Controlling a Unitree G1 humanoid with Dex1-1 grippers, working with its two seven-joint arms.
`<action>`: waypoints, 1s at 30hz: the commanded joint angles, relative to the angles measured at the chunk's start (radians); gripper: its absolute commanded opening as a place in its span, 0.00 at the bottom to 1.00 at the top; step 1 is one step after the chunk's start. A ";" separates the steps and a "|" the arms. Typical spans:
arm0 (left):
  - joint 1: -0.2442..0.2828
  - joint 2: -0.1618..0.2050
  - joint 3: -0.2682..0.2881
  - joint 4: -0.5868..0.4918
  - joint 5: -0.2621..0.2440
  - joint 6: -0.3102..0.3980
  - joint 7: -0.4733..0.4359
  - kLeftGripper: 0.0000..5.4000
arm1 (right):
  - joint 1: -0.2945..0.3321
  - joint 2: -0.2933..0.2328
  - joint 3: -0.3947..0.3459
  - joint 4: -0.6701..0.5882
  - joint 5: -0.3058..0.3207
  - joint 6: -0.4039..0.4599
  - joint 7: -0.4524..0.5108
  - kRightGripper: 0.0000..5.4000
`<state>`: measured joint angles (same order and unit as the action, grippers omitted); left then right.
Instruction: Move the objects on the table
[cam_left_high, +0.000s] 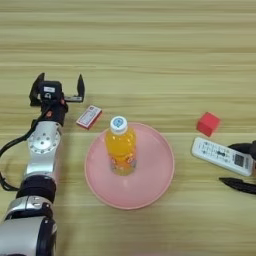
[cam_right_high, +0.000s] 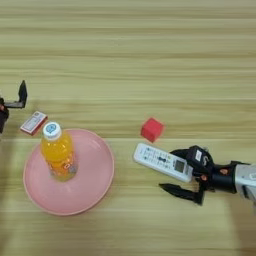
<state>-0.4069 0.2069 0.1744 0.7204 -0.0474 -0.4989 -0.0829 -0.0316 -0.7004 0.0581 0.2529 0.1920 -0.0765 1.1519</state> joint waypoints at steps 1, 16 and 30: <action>-0.017 0.004 -0.001 0.008 -0.004 -0.008 -0.004 1.00 | -0.013 0.002 0.008 0.009 -0.003 -0.002 0.006 0.82; -0.016 0.005 0.000 0.009 -0.004 -0.009 -0.005 1.00 | -0.014 0.005 0.003 -0.009 0.004 0.002 0.010 0.53; -0.012 0.000 -0.003 0.003 -0.002 -0.010 -0.001 1.00 | -0.063 0.021 -0.026 -0.086 0.047 0.033 -0.027 0.53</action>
<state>-0.4070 0.2067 0.1741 0.7204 -0.0473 -0.5001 -0.0819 -0.0698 -0.6840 0.0482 0.1922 0.2319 -0.0594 1.1460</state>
